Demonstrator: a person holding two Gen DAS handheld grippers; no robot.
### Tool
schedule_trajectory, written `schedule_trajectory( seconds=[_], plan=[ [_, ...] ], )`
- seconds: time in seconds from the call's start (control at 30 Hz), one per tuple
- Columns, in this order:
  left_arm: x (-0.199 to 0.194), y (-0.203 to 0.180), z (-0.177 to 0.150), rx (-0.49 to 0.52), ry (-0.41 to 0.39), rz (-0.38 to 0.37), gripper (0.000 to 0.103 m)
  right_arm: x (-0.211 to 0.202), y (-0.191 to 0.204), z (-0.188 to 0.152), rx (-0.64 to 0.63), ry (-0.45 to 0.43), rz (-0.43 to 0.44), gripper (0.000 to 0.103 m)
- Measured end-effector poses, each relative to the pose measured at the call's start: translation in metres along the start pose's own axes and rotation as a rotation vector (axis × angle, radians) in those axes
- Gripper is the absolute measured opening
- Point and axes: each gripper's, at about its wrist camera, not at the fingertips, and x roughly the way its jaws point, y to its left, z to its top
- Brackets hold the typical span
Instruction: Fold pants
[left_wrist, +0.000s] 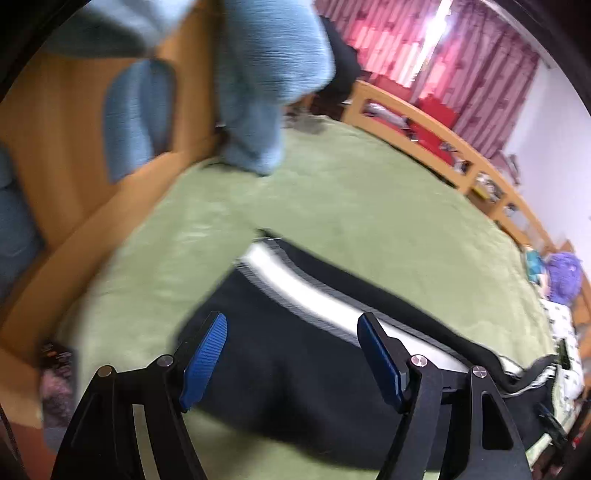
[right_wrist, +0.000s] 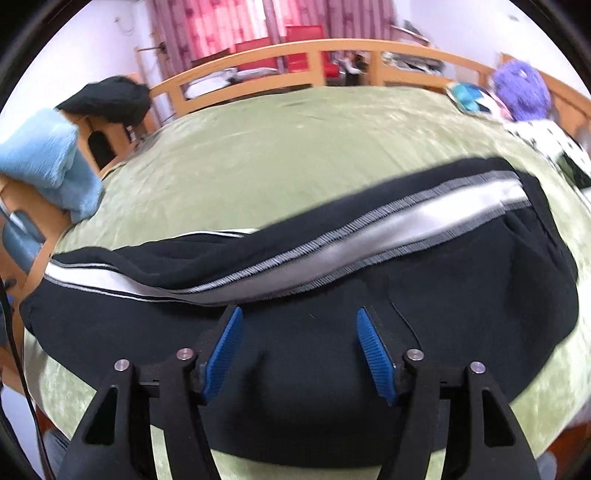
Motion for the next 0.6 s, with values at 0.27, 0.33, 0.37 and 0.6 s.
schedule_trajectory(
  seconds=[0.27,0.33,0.37,0.6],
  plan=[
    [0.060,-0.013,-0.005,0.000,0.114,0.017,0.072,0.017,0.069,0.021,-0.290,-0.068,0.136,0.072],
    [0.080,-0.006,-0.013,-0.016,0.162,0.040,0.072,0.031,0.091,0.020,-0.397,-0.067,0.145,0.072],
    [0.089,-0.004,-0.017,-0.022,0.187,0.060,0.072,0.041,0.100,0.019,-0.437,-0.052,0.143,0.071],
    [0.101,0.008,-0.026,-0.050,0.215,0.028,0.072,0.094,0.107,0.051,-0.417,-0.012,0.123,0.014]
  ],
)
